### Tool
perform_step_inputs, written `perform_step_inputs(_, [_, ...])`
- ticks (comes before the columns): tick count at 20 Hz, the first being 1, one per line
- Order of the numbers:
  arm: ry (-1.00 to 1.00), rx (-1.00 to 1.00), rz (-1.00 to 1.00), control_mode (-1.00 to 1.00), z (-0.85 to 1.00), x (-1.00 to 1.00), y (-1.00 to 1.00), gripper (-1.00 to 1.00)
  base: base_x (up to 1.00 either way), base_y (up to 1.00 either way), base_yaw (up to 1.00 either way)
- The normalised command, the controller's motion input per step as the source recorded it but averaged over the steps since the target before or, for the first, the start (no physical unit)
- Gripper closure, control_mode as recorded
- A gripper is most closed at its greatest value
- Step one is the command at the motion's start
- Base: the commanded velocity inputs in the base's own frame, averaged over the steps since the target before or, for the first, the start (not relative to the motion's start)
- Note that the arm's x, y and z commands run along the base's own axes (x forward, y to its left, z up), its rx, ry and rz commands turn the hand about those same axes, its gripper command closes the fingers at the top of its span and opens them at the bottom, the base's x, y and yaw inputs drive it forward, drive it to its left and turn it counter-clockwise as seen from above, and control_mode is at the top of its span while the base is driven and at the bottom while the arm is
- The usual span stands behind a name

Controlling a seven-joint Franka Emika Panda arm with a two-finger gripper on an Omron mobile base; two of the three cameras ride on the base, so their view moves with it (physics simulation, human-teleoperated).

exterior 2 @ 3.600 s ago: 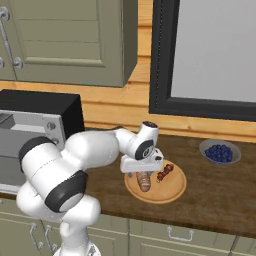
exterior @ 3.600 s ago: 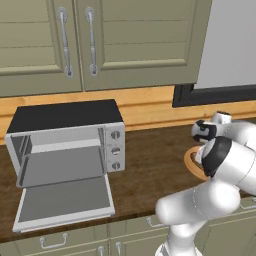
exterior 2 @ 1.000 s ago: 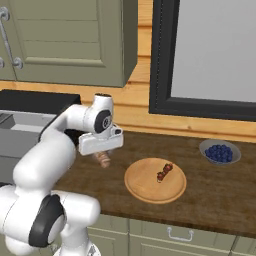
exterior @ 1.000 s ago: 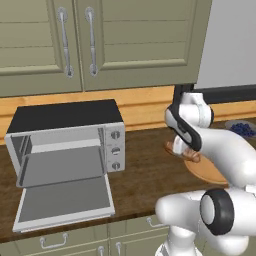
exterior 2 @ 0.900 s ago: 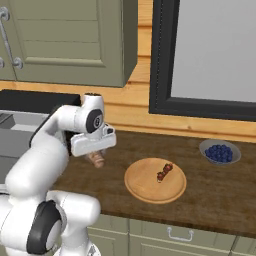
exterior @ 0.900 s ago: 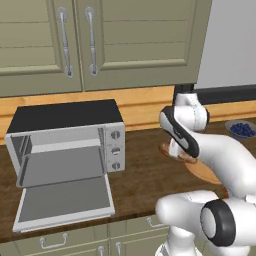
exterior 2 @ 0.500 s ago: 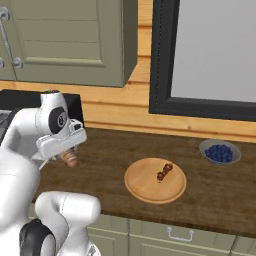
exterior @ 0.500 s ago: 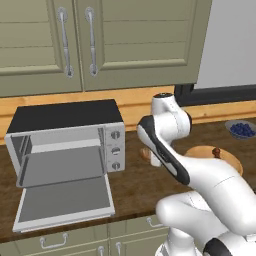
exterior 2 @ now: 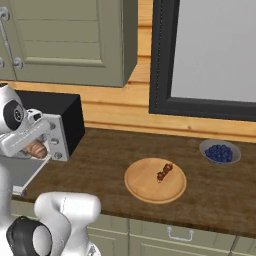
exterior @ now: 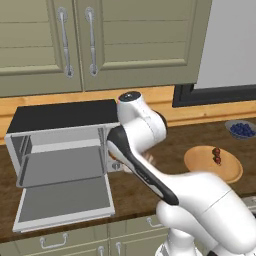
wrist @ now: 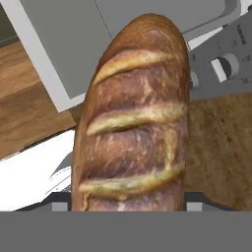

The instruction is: Pick up the kebab skewer and baguette bread, and place them inside the toaster oven. Close the toaster oven door and start by setting the timer.

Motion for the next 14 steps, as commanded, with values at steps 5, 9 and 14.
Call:
perform_step_inputs(5, [-0.18, -0.08, 0.13, -1.0, 0.45, -0.05, 1.0, 1.0, 0.0, 0.0, 0.0])
perform_step_inputs(9, [-0.04, -0.09, 0.15, -1.0, 0.27, 0.0, 1.0, 1.0, 0.0, 0.0, 0.0])
perform_step_inputs(14, [0.02, -0.09, 0.21, -1.0, -0.02, 0.17, 0.92, 1.0, 0.0, 0.0, 0.0])
